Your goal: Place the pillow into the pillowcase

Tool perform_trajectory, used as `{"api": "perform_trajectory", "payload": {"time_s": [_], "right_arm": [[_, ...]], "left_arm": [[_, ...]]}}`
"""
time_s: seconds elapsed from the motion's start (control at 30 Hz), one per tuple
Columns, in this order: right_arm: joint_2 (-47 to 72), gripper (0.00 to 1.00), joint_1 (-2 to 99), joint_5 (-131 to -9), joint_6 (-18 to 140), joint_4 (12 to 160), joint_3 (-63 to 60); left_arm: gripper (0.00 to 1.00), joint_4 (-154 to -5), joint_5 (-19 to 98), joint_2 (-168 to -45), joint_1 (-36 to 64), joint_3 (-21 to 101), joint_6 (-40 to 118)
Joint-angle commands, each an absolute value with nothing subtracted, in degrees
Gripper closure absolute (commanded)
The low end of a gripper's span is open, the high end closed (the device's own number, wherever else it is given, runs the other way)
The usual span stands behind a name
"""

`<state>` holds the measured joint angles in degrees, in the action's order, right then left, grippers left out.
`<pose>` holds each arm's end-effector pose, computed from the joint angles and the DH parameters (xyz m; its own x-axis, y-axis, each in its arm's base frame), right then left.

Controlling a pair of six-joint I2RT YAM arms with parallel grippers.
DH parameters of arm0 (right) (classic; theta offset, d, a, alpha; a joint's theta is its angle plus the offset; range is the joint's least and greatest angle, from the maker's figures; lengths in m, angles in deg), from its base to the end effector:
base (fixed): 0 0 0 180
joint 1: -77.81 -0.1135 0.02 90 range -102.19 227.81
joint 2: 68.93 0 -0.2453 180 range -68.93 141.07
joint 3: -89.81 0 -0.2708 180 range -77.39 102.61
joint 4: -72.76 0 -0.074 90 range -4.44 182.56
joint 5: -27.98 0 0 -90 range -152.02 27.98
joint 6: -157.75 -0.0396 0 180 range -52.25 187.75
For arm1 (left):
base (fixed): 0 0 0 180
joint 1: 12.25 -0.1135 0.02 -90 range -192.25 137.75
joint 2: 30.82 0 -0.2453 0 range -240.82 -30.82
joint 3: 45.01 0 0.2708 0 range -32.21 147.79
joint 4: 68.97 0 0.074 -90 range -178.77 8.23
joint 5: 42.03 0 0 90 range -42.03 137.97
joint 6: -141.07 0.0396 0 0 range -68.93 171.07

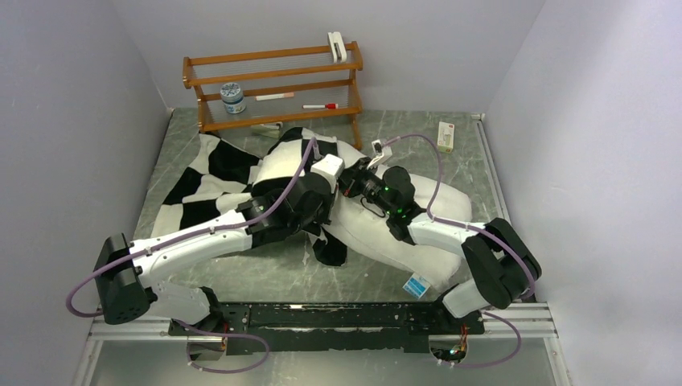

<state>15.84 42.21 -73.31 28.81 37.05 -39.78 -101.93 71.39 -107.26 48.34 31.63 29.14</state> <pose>0.2671 0.2007 0.2076 -0.4439 0.4402 -0.7805 -0.5798 0.5230 0.6247 0.1738 -0.2763 0.2932 -0.4837 0.1602 -0.8604 0.4900 0.8642 -0.1146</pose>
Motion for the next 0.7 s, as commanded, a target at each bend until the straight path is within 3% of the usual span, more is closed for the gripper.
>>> {"api": "perform_trajectory", "payload": {"time_s": [0.0,0.13,0.23,0.33,0.4,0.47,0.67], "right_arm": [[16.4,1.0,42.21,-70.63,26.47,29.74,-37.11],[17.09,1.0,42.12,-72.26,27.81,28.39,-36.78],[17.66,1.0,42.16,-78.13,33.54,32.25,-35.56],[15.93,1.0,42.08,-85.69,39.61,41.54,-35.68],[12.51,0.85,42.08,-87.4,42.35,50.77,-35.45],[7.54,0.63,42.14,-84.53,42.87,62.87,-32.78],[0.16,0.48,42.36,-73.11,46.4,93.67,-15.53]], "left_arm": [[0.95,-90.41,57.35,-107.4,50.46,29.51,24.68],[0.95,-82.3,51.76,-108.16,48.94,24.09,23.18],[0.94,-89.11,55.5,-108.3,46.26,25.64,19.92],[0.77,-97.35,58.13,-106.31,45.1,28.82,19.57],[0.63,-100.33,58.83,-103.94,45.11,29.82,19.53],[0.54,-102.15,59.35,-101.51,45.06,30.29,20.2],[0.4,-111.79,68.53,-99.86,43.97,37.47,23.29]]}}
